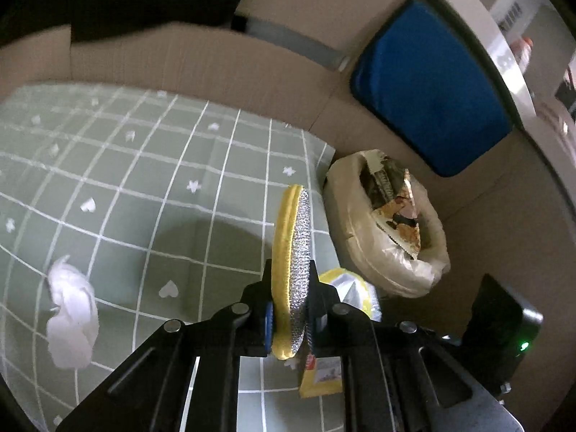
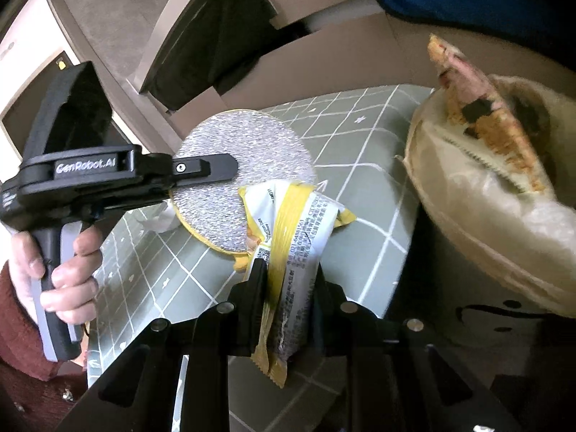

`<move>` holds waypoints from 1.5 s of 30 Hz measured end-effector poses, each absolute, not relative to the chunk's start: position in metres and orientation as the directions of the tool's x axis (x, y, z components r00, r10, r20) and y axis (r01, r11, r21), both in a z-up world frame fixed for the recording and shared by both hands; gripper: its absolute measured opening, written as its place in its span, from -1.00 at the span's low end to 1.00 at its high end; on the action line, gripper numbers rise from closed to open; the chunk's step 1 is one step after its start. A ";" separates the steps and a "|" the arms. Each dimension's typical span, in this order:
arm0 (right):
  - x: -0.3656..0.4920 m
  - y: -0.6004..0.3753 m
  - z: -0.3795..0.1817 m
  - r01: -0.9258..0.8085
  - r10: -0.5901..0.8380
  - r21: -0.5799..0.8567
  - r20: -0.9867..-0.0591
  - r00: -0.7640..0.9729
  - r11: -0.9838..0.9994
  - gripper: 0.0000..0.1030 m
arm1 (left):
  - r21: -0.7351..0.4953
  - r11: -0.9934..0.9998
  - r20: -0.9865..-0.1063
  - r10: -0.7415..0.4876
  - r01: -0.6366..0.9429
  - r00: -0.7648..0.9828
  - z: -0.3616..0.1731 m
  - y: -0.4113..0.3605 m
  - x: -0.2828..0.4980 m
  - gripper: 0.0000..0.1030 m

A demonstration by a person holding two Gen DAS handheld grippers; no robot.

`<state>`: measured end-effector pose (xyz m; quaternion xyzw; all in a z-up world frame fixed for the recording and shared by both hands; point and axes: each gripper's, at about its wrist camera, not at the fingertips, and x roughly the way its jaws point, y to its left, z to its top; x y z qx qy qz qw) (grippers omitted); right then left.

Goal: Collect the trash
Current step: 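Lift the scrubber and wrapper and carry both over the bin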

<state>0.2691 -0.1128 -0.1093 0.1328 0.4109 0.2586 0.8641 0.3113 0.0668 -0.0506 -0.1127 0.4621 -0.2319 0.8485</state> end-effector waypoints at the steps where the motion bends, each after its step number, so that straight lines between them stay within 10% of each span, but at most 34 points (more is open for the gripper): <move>1: 0.267 -0.116 -0.105 -0.336 0.549 0.435 -0.640 0.537 0.835 -0.60 | -0.383 0.875 -0.727 -0.484 0.297 0.487 -0.046 0.063 0.307 -0.73; 12: 0.235 -0.175 -0.006 -0.308 0.448 0.341 -0.501 0.741 0.888 -0.59 | -0.077 0.921 -0.510 -0.366 0.382 0.779 0.058 0.007 0.224 -0.73; 24: 0.200 -0.251 0.089 -0.175 0.223 0.159 -0.366 0.903 0.971 -0.58 | -0.100 0.884 -0.433 -0.453 0.458 0.779 0.099 -0.050 0.202 -0.73; 45: 0.260 -0.316 0.018 -0.063 0.149 0.184 -0.501 0.853 0.981 -0.56 | -0.203 0.855 -0.617 -0.491 0.478 0.616 0.013 -0.116 0.293 -0.73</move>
